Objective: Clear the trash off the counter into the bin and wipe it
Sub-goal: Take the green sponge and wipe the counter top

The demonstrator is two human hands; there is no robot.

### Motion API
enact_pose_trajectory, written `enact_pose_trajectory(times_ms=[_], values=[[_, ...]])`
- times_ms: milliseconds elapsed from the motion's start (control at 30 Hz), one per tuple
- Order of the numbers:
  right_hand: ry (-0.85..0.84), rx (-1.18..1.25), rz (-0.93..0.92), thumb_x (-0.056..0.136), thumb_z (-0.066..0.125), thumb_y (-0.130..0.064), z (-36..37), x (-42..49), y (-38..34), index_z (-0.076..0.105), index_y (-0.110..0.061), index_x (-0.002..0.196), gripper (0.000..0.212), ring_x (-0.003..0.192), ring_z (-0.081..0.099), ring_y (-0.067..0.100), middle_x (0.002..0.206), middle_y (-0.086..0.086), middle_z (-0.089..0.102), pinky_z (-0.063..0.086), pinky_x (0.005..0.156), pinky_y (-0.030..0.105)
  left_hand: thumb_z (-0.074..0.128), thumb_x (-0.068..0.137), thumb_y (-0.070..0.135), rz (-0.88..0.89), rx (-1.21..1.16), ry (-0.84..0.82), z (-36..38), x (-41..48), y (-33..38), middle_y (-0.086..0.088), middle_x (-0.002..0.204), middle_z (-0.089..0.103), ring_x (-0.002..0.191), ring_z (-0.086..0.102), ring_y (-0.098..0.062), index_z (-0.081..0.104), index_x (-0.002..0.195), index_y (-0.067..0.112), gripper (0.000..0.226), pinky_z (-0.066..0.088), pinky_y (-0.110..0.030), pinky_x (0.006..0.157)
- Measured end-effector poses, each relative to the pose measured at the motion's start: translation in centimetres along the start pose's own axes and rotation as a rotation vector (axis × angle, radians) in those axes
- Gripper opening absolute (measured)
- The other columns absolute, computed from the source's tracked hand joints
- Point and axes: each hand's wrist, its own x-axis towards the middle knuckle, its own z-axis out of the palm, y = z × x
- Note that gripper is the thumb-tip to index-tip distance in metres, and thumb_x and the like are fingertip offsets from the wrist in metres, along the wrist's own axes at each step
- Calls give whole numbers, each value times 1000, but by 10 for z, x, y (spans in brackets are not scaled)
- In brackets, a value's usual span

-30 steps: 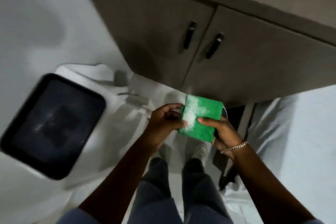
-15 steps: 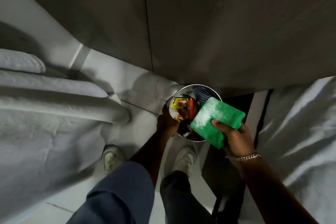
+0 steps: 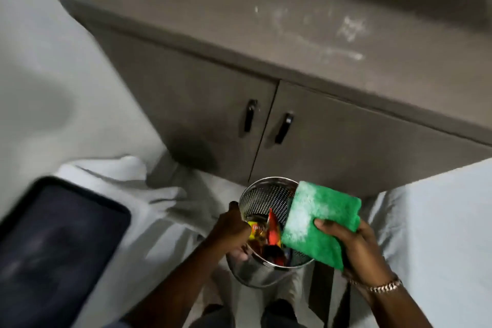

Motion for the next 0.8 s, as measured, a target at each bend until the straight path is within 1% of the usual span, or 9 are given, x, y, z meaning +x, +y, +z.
enact_pose_trajectory(times_ms=[100,167,200,333,467,533,600,733,800], values=[[-35,-22,-106,57,74,-4,30,-38,-68,71,-4,97,41,85,73,31,95,13,77,61,74,46,48,80,16,81,169,-12,-49,-60,45,-21,103,69,82,74,-39,50,110,8,31,63,-42,68],[-57,-55,-170,55,76,-7,41,-53,-110,72,-7,95,40,82,74,29,93,12,78,61,65,41,49,84,12,93,216,-60,-76,-86,71,-16,71,75,78,74,-40,59,92,2,17,63,-36,59],[-65,-100,-193,54,78,-9,44,-55,-129,73,-8,94,40,80,74,29,92,12,78,60,63,39,51,88,12,89,205,-89,-86,-94,81,-15,65,73,73,74,-40,61,90,-1,17,61,-34,53],[-18,-365,-353,61,79,-5,53,-39,-221,74,-13,92,33,76,75,23,84,5,79,58,66,34,52,94,19,128,108,-129,-122,-106,123,-30,101,69,68,68,-39,56,115,-5,32,61,-45,54],[144,-697,-563,70,75,-12,66,19,-304,71,-19,95,26,87,68,28,92,5,73,55,82,38,52,94,14,225,-34,-177,-139,-109,133,-25,95,65,66,66,-36,52,124,-4,35,61,-45,52],[322,-998,-719,73,67,-20,76,60,-333,68,-18,101,28,91,66,37,96,14,72,52,84,42,63,81,20,277,-108,-212,-144,-109,131,-26,92,66,72,65,-41,58,116,-4,43,61,-46,54],[432,-1211,-744,74,61,-26,80,98,-353,65,-16,107,35,97,63,46,104,22,70,52,86,46,65,82,23,263,-84,-183,-146,-111,133,-25,92,68,76,68,-45,65,106,3,31,61,-49,56],[288,-1598,-537,74,74,-31,92,139,-348,59,-15,120,52,103,64,43,114,21,68,54,89,47,61,87,18,247,-163,-234,-148,-96,138,-17,95,73,69,70,-40,64,110,3,27,60,-41,45],[200,-1730,-620,75,68,-34,105,129,-334,62,-16,114,43,97,66,41,107,19,71,55,83,44,53,95,10,99,-67,-157,-146,-85,141,-21,94,64,66,65,-40,57,116,-5,26,58,-46,42]])
